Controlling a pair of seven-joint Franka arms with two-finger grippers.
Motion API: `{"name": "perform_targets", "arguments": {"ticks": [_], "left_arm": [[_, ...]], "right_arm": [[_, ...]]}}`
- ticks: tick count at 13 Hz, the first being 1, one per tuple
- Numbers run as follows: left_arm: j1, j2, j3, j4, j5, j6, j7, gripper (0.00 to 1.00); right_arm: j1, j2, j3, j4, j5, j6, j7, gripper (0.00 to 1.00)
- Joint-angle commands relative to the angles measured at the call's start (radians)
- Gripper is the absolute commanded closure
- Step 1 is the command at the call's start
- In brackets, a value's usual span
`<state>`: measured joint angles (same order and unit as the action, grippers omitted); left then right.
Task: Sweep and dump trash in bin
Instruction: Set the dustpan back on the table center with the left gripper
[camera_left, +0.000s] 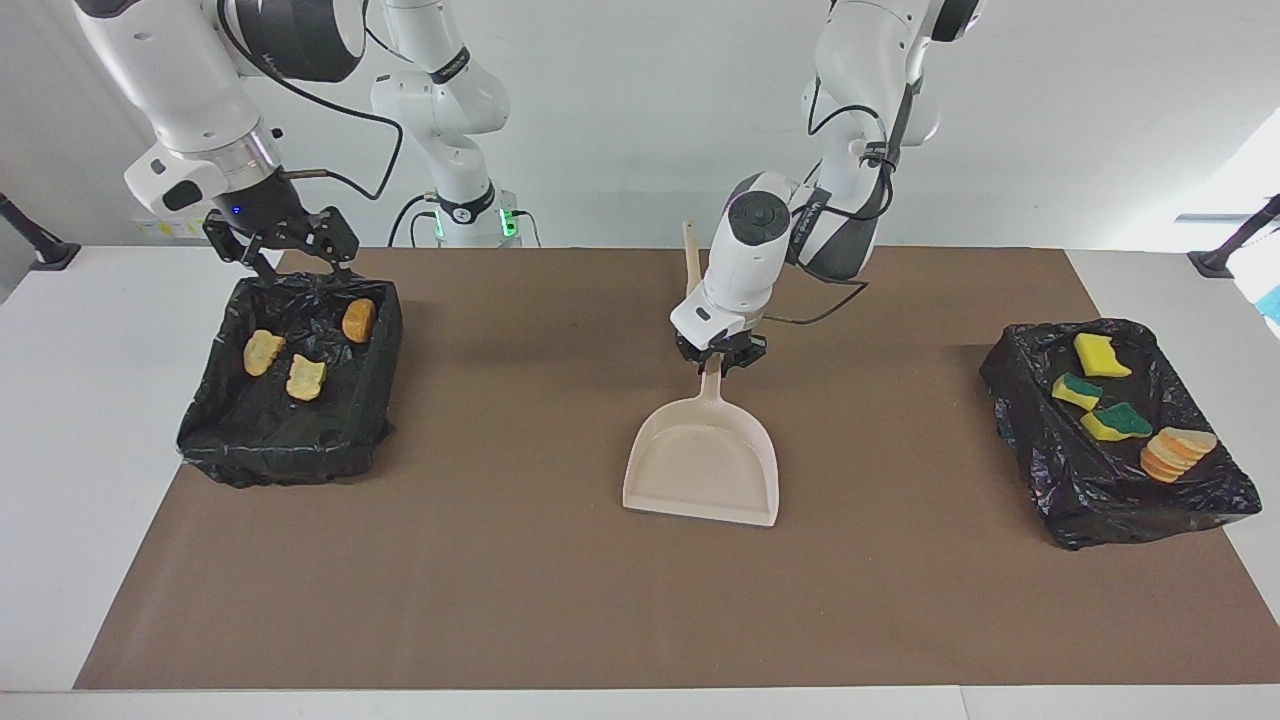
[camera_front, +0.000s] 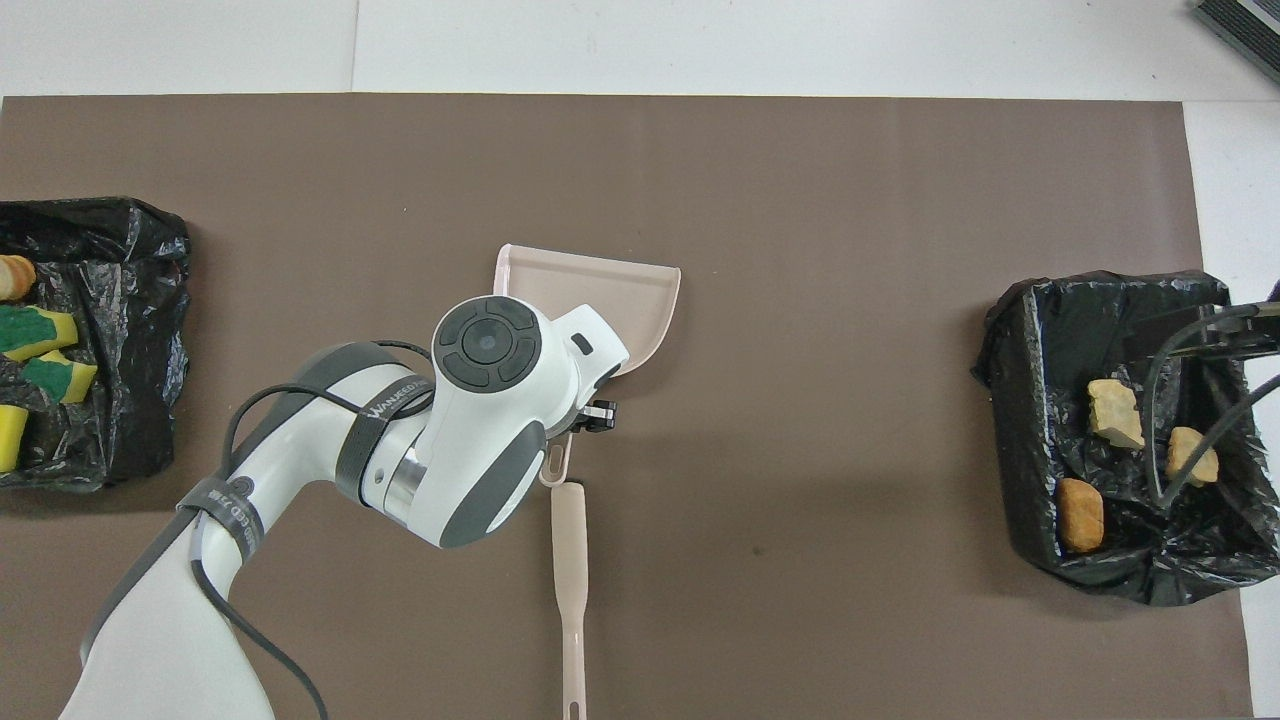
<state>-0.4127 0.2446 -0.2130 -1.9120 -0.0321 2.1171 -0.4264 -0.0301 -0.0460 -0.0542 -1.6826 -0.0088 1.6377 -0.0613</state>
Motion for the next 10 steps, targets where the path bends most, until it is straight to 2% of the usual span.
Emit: {"name": "perform_targets", "arguments": {"ticks": [1,4,6,8,10], "left_arm": [[0.021,-0.074,0.024,0.007,-0.005,-0.09,0.008,0.0],[0.124,-0.155,0.027,0.011,0.001,-0.11,0.081,0.0],[0.243,-0.206,0.027,0.011,0.001,-0.185,0.267,0.0],[0.331,-0.226,0.027,0.013,0.0,-0.21,0.4,0.0],[0.385,-0.252,0.032,0.033,0.0,-0.27,0.492,0.0]], "right_arm": [[0.022,-0.028,-0.001,-0.022,-0.025,0.007,0.079,0.0],[0.024,-0.035,0.008,-0.016,-0.019,0.008,0.086,0.0],[0.022,-0.034,0.013,-0.011,-0.008,0.007,0.078,0.0],[0.021,-0.029,0.011,-0.002,-0.008,0.007,0.078,0.0],[0.021,-0.029,0.011,-0.002,-0.008,0.007,0.078,0.0]]}}
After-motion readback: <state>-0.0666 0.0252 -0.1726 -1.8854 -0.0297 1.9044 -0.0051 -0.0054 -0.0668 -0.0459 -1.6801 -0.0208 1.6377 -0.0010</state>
